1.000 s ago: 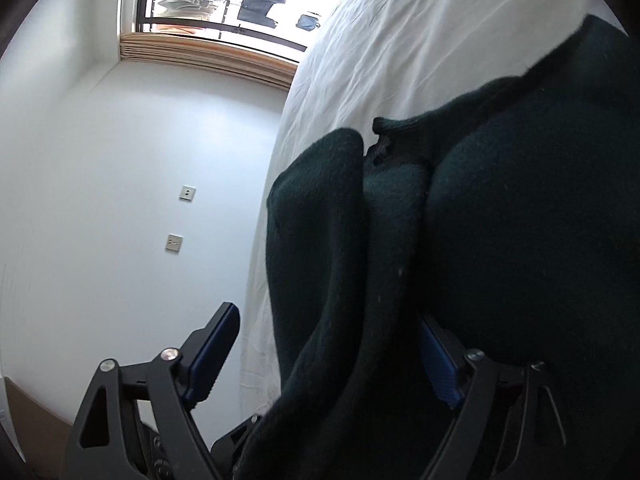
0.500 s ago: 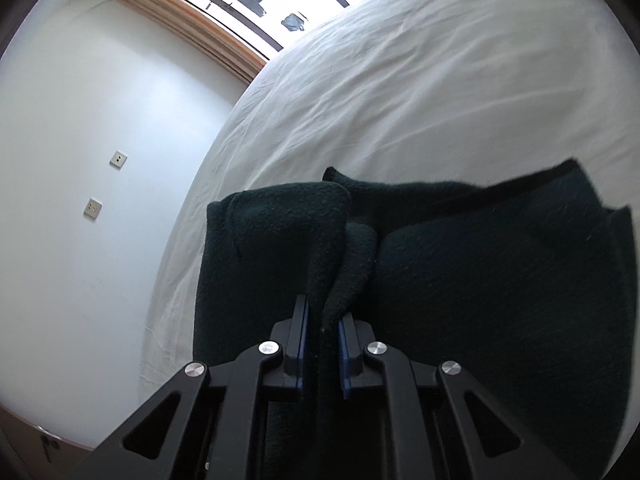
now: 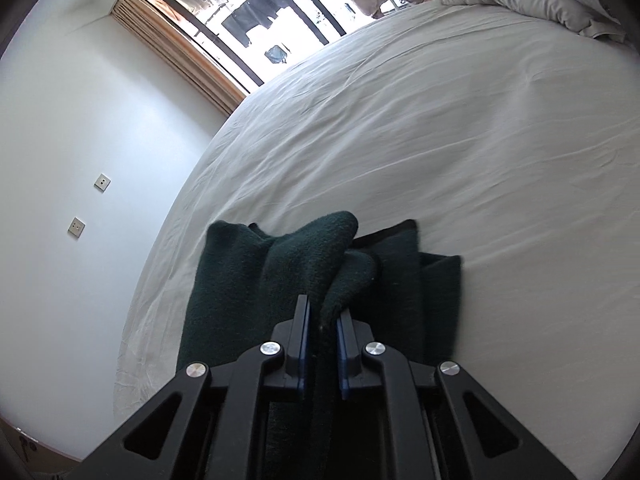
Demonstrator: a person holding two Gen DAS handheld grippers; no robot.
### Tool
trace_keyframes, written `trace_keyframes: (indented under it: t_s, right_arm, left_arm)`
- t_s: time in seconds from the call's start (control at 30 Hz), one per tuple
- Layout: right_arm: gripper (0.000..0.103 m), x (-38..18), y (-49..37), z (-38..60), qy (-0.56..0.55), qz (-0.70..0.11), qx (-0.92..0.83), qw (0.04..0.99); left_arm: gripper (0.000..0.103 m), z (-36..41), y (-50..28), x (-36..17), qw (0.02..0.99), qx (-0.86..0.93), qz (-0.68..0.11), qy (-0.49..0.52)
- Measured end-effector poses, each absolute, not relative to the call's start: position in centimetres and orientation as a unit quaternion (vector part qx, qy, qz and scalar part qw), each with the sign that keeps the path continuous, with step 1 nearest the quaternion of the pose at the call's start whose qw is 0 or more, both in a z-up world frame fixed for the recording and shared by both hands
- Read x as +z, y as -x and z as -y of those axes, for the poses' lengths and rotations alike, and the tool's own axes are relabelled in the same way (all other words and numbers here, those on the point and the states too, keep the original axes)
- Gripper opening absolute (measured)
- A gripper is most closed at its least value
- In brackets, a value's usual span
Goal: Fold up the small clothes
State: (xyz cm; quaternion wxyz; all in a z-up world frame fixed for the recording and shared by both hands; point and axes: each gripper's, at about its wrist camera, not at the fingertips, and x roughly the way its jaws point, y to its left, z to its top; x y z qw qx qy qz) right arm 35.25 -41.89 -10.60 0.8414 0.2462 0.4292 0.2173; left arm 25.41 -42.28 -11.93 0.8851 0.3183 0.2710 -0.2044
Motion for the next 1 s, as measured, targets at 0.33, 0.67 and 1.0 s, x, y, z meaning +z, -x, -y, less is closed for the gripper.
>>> trace_keyframes:
  t_s: [0.33, 0.67, 1.0]
  right_arm:
    - [0.012, -12.4, -35.6, 43.5, -0.259, -0.428, 0.195, 0.844]
    - [0.032, -14.5, -33.7, 45.0, -0.304, -0.431, 0.188, 0.828]
    - [0.036, -11.4, -27.0, 45.0, -0.273, -0.416, 0.148, 0.855]
  left_arm:
    - [0.009, 41.1, -25.7, -12.8, 0.879, -0.22, -0.277, -0.319]
    - [0.08, 33.9, -22.5, -10.6, 0.877, -0.25, -0.322, -0.254]
    - [0.082, 20.6, -25.7, -6.0, 0.915, -0.222, -0.301, -0.151]
